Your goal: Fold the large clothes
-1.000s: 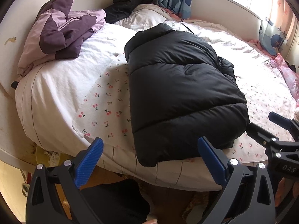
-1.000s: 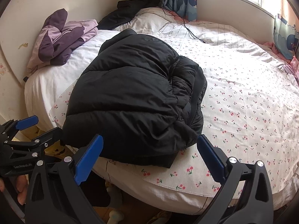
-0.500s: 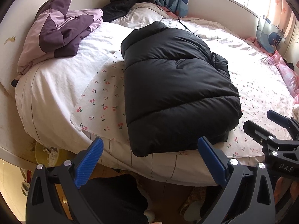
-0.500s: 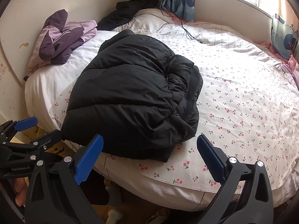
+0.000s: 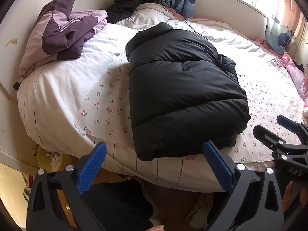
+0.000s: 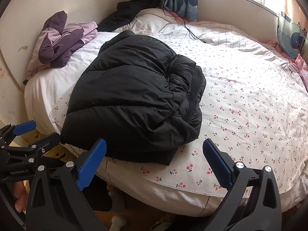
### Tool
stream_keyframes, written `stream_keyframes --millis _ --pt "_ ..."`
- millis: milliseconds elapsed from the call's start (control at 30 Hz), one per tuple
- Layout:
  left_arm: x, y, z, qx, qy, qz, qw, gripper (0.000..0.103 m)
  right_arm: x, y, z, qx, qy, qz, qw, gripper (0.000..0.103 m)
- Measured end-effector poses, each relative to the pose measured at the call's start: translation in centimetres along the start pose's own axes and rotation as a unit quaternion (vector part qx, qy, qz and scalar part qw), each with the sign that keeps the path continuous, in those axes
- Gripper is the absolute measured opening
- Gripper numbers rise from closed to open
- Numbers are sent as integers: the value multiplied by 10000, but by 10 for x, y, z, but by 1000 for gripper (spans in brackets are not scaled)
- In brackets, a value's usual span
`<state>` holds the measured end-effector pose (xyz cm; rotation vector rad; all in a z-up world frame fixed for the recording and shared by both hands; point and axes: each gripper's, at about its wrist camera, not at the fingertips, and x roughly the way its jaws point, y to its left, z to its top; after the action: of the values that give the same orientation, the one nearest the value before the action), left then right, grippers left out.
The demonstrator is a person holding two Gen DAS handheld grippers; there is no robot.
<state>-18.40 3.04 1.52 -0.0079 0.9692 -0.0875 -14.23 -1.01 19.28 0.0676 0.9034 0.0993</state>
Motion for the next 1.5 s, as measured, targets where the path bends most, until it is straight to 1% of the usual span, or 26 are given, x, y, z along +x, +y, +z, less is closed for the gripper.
stream_keyframes --millis 300,500,733,1033,1333,1500 --pt "3 -1 -1 15 32 108 9999 97 3 0 -1 -12 29 -4 10000 97" --pt "7 -2 -2 17 120 197 9997 97 3 0 0 -13 31 -3 10000 97" --pt "6 -2 -2 24 78 106 9999 97 6 1 0 -23 60 4 10000 97" --pt "8 -4 -1 77 120 -26 9999 97 9 4 0 -42 96 15 9999 97" --pt "11 -4 -1 91 134 172 9997 97 13 3 0 -56 127 7 9999 97" --pt "10 -1 0 37 95 30 9999 97 14 4 0 -79 141 3 9999 97"
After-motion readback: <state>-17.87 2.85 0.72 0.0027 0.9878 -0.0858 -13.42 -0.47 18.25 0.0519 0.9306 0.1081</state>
